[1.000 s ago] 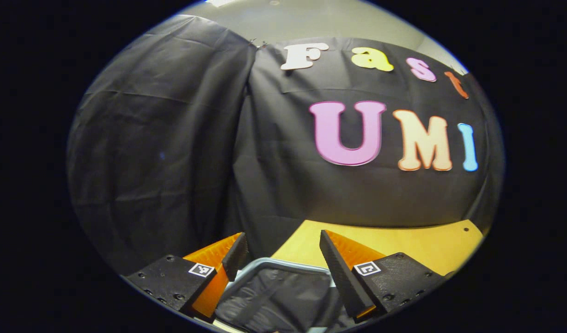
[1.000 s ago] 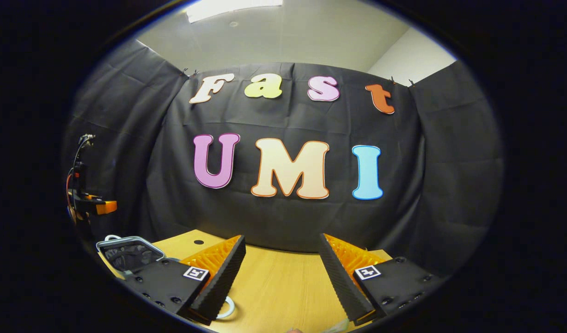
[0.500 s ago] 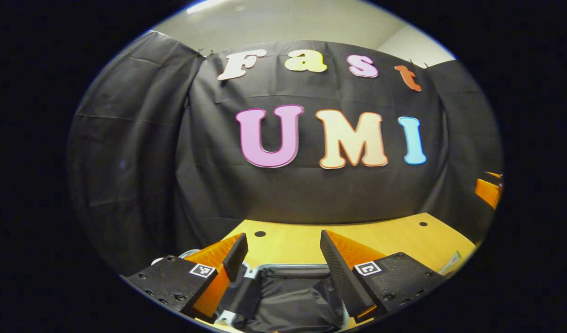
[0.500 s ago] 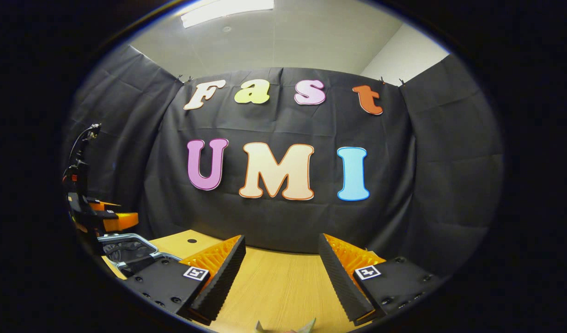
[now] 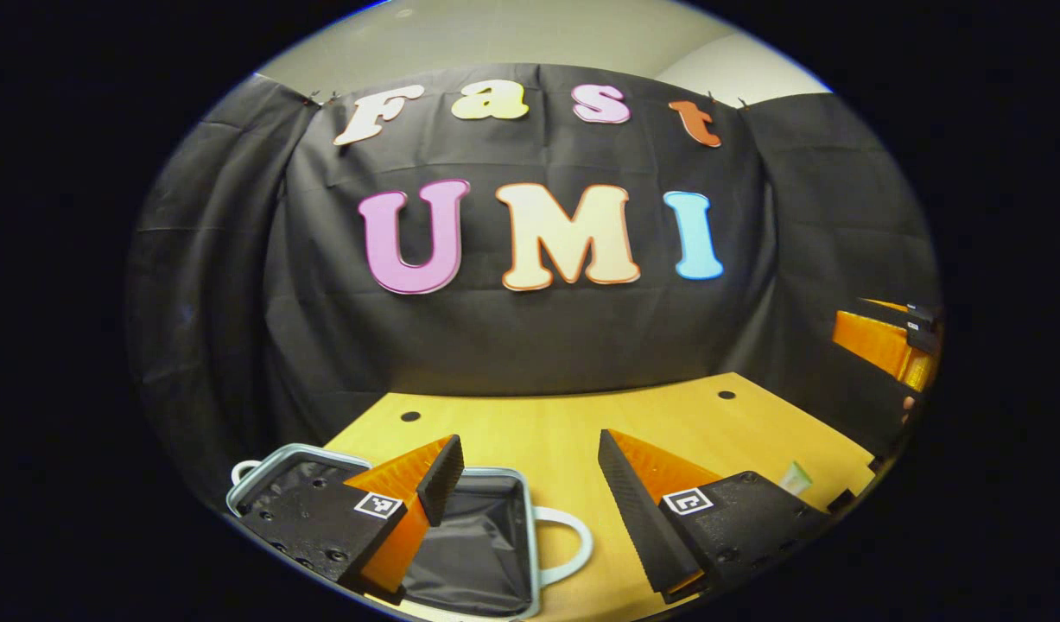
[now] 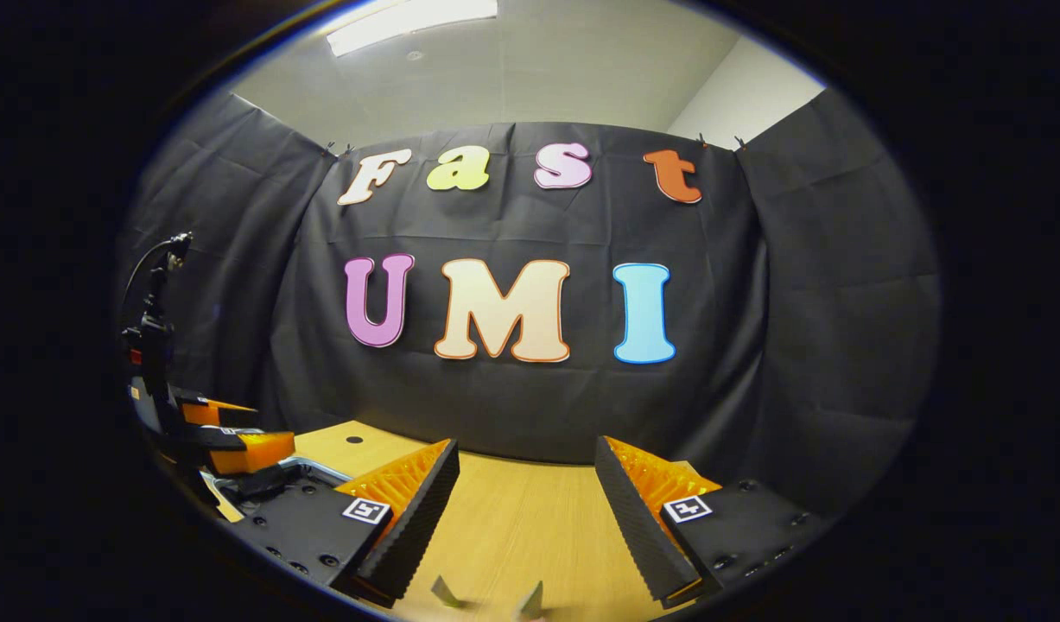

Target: First open the suitcase, pack the skin care products into it, and then close the suitcase.

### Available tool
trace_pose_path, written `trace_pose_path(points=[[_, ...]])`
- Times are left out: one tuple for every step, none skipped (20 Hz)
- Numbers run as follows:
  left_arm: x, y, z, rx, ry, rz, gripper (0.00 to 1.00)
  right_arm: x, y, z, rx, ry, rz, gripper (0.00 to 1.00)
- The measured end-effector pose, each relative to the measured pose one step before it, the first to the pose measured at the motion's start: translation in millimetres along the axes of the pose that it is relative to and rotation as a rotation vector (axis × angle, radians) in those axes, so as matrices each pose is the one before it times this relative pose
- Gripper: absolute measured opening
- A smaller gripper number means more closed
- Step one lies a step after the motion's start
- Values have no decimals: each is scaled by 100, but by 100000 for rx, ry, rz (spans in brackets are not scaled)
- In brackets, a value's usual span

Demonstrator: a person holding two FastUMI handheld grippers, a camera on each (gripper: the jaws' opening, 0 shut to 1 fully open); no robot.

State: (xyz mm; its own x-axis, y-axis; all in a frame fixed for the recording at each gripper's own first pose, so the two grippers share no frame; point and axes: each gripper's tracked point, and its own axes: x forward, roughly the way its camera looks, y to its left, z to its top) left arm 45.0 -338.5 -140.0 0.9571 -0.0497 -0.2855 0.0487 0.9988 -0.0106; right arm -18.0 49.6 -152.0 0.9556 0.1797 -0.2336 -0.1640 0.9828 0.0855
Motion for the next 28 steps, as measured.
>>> trace_pose_path(points=[[132, -1395, -442, 252, 661, -1933, 96, -248, -519, -215, -373, 128, 186, 99], [92, -1450, -642, -5, 902, -2115, 96, -285, -497, -330, -450, 366, -23, 99], [84, -1619, -764, -183, 1130, -2572, 93, -165, -594, -365, -477, 726, -281, 99], [214, -1655, -932, -270, 1226, -2786, 93, -233, -500, -433, -243, 673, -70, 99], [481, -1474, -752, -627, 1282, -2509, 96, -188, -432, -524, -241, 1064, 4, 99], [542, -1291, -967, -467, 1848, -2049, 94, -140, -534, -525, -307, 1141, -225, 99], [592, -1232, -1097, -136, 2369, -1841, 93, -135, -547, -432, -240, 1226, -399, 99], [443, -1067, -1060, -321, 2199, -1515, 93, -140, -464, -490, -288, 1112, -303, 99], [377, -952, -882, -351, 1620, -1720, 94, -159, -562, -355, -656, 889, -746, 99], [373, -898, -984, -387, 1751, -1303, 94, -155, -671, -168, -584, 219, -912, 100], [464, -649, -671, -498, 1323, -1087, 94, -110, -446, -89, -489, 315, -601, 99], [486, -483, -640, -803, 1306, -790, 94, -45, -402, -185, -461, 191, -513, 100], [360, -636, -740, -1136, 1295, -850, 94, -66, -259, -170, -542, 384, -199, 99], [191, -380, -475, -894, 1162, -666, 94, 100, -215, -404, -617, 650, -31, 99], [217, -351, -606, -1032, 1138, -582, 94, 67, -70, -324, -556, 792, 150, 99], [-73, -450, -1036, -1396, 972, -766, 93, 18, -54, -319, -396, 813, 43, 99], [161, -432, -766, -538, 1467, -616, 92, 18, -29, -245, 87, 314, 52, 99], [130, -300, -714, -280, 1089, -361, 86, 65, 9, -276, 264, 464, 139, 98], [213, -302, -602, -411, 1004, -499, 83, 91, 78, -406, 47, 827, 274, 99], [342, -162, -866, -189, 1826, -132, 75, 45, 75, -451, -177, 898, 239, 98], [472, -164, -871, -234, 1772, -447, 72, 23, 145, -439, -390, 916, 306, 99], [539, -296, -954, -53, 1545, -469, 67, -9, 170, -405, -599, 790, 457, 100], [407, -279, -872, 155, 1585, -101, 65, -49, 168, -348, -801, 647, 601, 99], [313, -159, -693, 251, 1239, -217, 60, -50, 275, -483, -884, 663, 701, 99], [555, 82, -582, 63, 1456, -90, 58, -30, 225, -516, -773, 801, 830, 99], [413, -140, -576, -88, 934, -229, 50, -28, 386, -705, -732, 1151, 1062, 99], [291, 35, -846, 257, 1731, 848, 41, -79, 359, -755, -704, 1344, 955, 99], [210, -82, -348, 43, 886, 59, 28, -72, 343, -802, -546, 1483, 1056, 99]])
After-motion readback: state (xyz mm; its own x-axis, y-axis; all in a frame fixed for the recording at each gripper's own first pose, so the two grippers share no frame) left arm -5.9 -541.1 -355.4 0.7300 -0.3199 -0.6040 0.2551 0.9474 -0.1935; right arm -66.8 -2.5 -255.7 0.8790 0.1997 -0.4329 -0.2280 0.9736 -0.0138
